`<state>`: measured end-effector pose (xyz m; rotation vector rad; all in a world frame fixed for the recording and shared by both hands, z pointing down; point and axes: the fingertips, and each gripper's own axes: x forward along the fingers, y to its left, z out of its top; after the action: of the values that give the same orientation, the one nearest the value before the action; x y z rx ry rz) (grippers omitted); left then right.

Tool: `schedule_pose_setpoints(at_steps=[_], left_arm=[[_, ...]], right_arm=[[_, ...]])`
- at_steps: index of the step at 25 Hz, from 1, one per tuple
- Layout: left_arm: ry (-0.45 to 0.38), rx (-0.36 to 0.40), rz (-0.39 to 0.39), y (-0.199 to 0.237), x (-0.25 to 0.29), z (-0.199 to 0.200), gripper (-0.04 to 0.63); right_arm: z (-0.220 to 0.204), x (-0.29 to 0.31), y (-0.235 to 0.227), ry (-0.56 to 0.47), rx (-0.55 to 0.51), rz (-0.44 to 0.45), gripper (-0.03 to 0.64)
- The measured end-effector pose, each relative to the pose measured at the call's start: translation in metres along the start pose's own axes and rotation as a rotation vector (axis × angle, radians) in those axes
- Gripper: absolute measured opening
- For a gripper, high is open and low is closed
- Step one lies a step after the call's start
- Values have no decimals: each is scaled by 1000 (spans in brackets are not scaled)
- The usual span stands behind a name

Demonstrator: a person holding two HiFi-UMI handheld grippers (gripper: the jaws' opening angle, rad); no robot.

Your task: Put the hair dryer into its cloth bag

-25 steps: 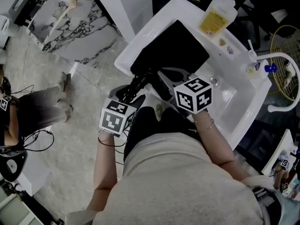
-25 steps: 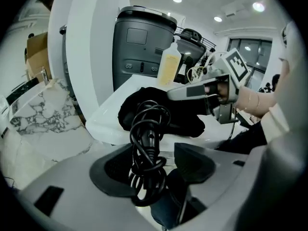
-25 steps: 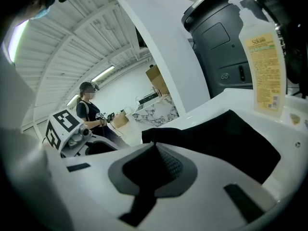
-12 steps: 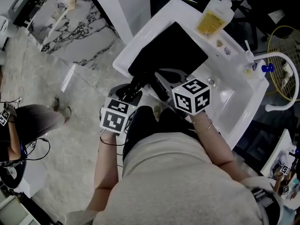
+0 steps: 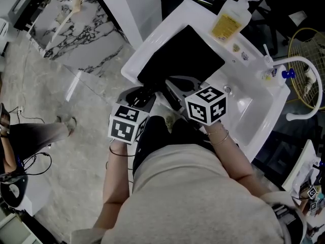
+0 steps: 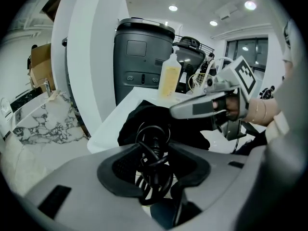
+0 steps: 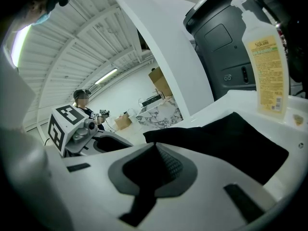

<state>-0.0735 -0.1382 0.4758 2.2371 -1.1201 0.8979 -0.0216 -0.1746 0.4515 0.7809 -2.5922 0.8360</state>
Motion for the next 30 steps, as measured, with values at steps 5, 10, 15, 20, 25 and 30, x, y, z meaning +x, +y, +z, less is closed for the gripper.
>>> schedule_pose_setpoints(at_steps=[5, 10, 15, 20, 25, 30], left_arm=[[-25, 1, 0, 3, 6, 18, 181], [-39, -12, -2, 4, 24, 29, 183], [-31, -35, 4, 4, 46, 31, 183], [-24, -37, 6, 3, 52, 27, 186], [-21, 6, 32, 2, 52, 24, 187], [-9, 29, 28, 0, 42, 15, 233]], right_arm=[[1, 1, 2, -2, 2, 6, 8], [2, 1, 3, -3, 3, 9, 8], [1, 1, 0, 3, 7, 2, 8], [-3, 1, -1, 18, 6, 1, 8], [-3, 1, -2, 13, 9, -6, 8], [-3, 0, -2, 10, 8, -10, 8]])
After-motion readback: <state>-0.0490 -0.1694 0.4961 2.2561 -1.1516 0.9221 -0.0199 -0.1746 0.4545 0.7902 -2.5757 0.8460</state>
